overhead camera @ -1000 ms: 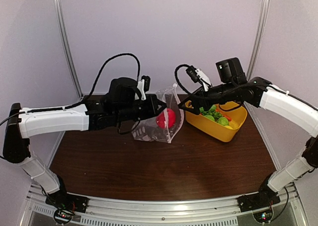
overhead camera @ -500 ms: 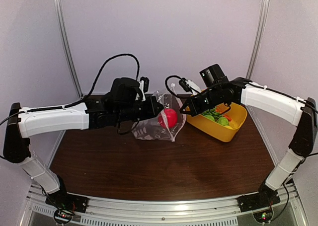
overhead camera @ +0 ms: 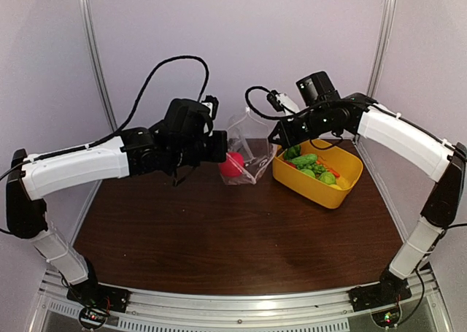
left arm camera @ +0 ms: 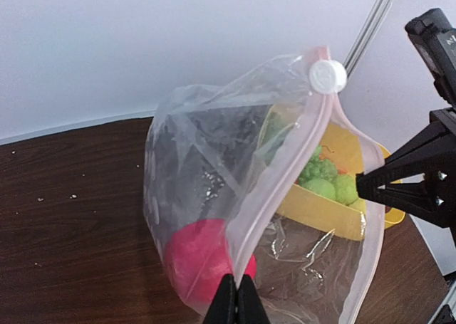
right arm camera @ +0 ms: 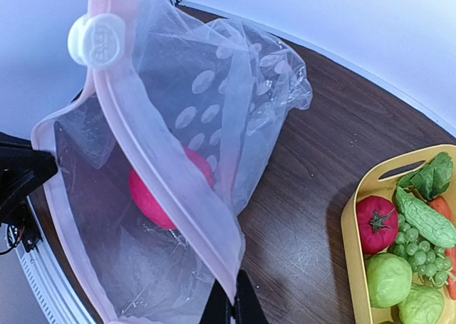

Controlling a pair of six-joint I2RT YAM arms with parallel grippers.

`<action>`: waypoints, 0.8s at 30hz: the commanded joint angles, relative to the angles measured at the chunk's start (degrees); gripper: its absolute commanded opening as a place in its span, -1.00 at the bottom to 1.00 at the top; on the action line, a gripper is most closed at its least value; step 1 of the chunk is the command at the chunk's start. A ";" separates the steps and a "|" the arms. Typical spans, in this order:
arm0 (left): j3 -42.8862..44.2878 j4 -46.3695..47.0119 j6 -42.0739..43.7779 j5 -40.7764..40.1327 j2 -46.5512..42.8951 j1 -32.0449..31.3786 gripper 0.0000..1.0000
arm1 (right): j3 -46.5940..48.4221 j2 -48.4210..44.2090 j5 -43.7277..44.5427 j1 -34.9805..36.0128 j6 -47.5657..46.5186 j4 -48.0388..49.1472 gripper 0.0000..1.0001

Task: Place the food in the zip-top bag and seal the zipper
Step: Adjust the zipper food storage bag at the center of the board.

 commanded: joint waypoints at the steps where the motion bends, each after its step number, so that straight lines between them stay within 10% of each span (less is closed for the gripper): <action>1: -0.44 4.76 1.69 1.78 0.06 0.27 -1.00 | 2.04 -0.72 -0.72 -0.54 -0.59 -0.46 -1.00; 6: -0.60 3.68 4.24 -6.09 -4.98 0.36 -1.00 | 2.52 -2.58 -6.80 -0.70 -4.65 0.76 -0.99; 11: 1.22 -0.90 8.88 -3.03 -4.51 2.42 -1.00 | 4.28 -1.20 -15.81 -3.52 -5.27 -0.18 -0.12; 15: 8.68 -10.63 13.53 -2.92 -2.57 2.76 -1.00 | 5.13 -1.16 -22.74 -11.87 -6.59 -0.63 0.12; 24: 9.12 -13.80 14.46 10.18 -0.30 2.86 -1.00 | 1.44 1.36 -6.82 -27.48 -15.35 -7.70 0.21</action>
